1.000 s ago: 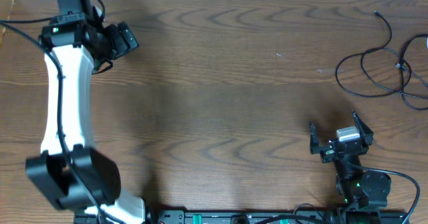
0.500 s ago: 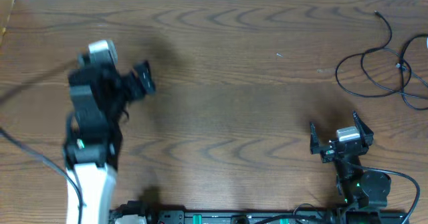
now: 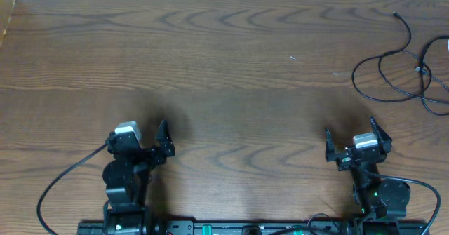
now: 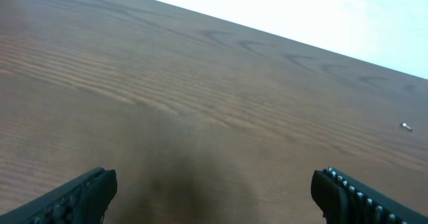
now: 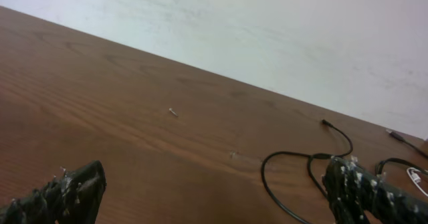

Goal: Untangle cables

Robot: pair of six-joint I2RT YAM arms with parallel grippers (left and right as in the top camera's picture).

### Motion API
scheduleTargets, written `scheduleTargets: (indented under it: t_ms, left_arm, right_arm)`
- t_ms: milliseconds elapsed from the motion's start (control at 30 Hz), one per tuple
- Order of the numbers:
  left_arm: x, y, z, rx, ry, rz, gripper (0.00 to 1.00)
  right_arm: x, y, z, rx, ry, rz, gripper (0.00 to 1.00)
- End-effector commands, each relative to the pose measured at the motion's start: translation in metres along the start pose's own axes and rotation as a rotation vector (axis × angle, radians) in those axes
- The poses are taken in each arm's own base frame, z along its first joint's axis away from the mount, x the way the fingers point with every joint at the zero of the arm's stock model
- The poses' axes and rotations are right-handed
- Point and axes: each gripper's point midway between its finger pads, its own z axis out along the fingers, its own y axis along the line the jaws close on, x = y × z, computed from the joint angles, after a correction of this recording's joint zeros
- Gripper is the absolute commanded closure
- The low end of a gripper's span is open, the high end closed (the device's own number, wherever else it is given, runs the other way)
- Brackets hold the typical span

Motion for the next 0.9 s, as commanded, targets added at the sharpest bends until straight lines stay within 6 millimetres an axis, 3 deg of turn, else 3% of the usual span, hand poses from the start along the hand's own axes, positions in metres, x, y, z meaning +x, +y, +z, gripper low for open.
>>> scheduleTargets:
  t_ms: [0, 100, 400, 867]
  left_arm:
    - [0.009, 0.005, -0.001, -0.007, -0.045, 0.014, 0.02]
    - [0.021, 0.008, 0.0, -0.007, -0.049, 0.014, 0.02]
    - [-0.004, 0.003, -0.009, 0.009, -0.165, 0.07, 0.02]
    - [-0.002, 0.003, -0.009, 0.01, -0.16, 0.07, 0.02]
  right_arm:
    - [0.001, 0.002, 0.0, -0.006, 0.002, -0.004, 0.01]
    - [0.001, 0.002, 0.0, -0.006, 0.002, -0.004, 0.01]
    - [0.001, 0.002, 0.0, -0.006, 0.002, -0.004, 0.01]
    - [0.001, 0.002, 0.0, -0.006, 0.002, -0.004, 0.01]
